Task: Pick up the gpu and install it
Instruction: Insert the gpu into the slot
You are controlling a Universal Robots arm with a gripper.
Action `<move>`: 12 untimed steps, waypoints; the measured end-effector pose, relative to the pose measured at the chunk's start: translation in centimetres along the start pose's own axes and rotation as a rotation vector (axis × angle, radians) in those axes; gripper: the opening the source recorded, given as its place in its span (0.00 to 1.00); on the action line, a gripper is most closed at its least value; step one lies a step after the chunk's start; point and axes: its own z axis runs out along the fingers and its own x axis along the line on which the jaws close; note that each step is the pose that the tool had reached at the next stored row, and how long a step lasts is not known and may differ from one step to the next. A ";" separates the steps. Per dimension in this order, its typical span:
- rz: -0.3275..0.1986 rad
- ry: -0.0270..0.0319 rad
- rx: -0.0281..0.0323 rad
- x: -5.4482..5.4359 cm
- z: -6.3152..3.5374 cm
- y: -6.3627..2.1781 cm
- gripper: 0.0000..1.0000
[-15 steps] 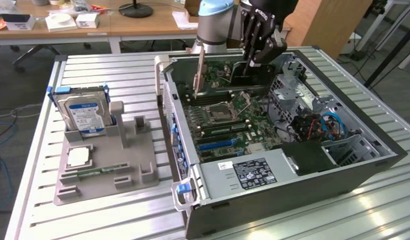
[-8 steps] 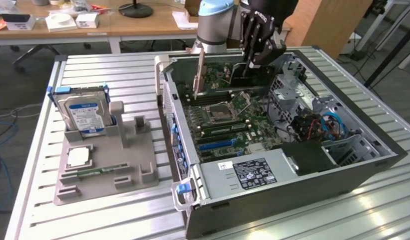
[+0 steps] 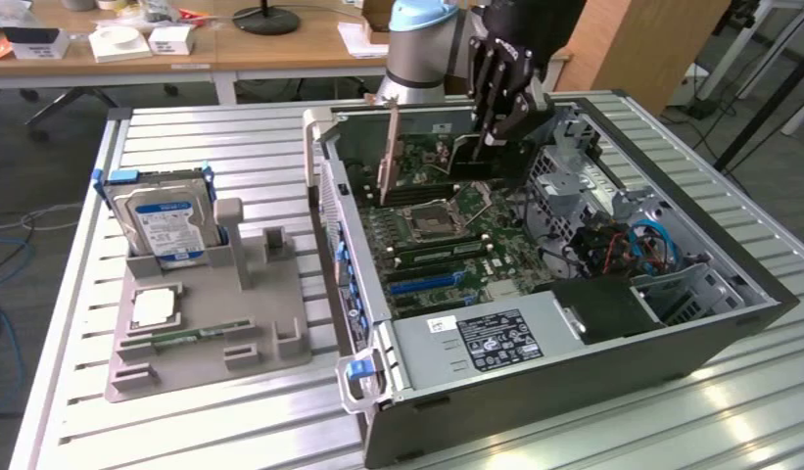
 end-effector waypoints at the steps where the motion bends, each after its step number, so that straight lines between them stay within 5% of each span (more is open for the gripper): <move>1: 0.000 0.0001 0.0000 0.0 0.12 -0.01 0.27; 12: -0.005 -0.0003 0.0041 0.0 0.63 -0.02 0.27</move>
